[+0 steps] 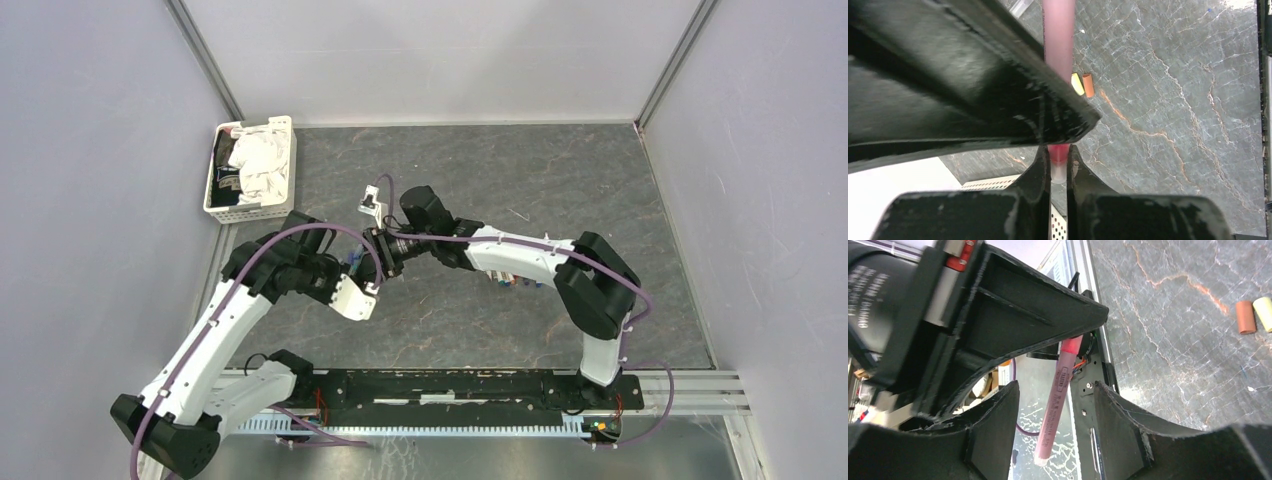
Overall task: Open the pen caps
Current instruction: Open the pen cap from the pen.
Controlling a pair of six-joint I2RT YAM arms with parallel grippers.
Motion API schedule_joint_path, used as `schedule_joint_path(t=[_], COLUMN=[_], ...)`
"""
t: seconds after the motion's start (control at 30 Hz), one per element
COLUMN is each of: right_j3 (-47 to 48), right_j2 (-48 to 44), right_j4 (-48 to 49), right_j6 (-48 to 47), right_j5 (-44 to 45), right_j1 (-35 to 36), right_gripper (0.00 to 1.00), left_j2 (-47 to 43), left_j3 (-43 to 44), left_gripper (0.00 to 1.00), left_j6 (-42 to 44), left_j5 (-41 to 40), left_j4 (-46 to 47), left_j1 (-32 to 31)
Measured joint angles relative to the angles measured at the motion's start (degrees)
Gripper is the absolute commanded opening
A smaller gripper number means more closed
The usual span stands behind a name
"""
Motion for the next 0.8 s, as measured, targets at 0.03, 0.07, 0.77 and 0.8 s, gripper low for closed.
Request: schedule_joint_path(t=[0.03, 0.07, 0.77, 0.8], right_j3=[0.0, 0.0, -8.55, -9.68], right_j2=[0.59, 1.09, -0.26, -0.9], right_j4=[0.04, 0.0, 6.97, 7.48], right_j6=[0.22, 0.35, 1.97, 1.62], right_j5=[-0.15, -0.28, 2.56, 3.04], right_j1=[0.24, 0.39, -1.7, -1.97], right_gripper=[0.56, 0.52, 0.0, 0.0], left_j2=[0.15, 0.2, 4.57, 5.31], left_j3=[0.0, 0.0, -1.99, -1.99], left_gripper=[0.02, 0.02, 0.02, 0.02], left_j6=[0.0, -0.02, 1.36, 1.38], left_j5=[-0.13, -0.22, -5.11, -4.87], left_j4=[0.26, 0.39, 8.22, 8.9], left_j1=[-0.13, -0.2, -3.69, -3.98])
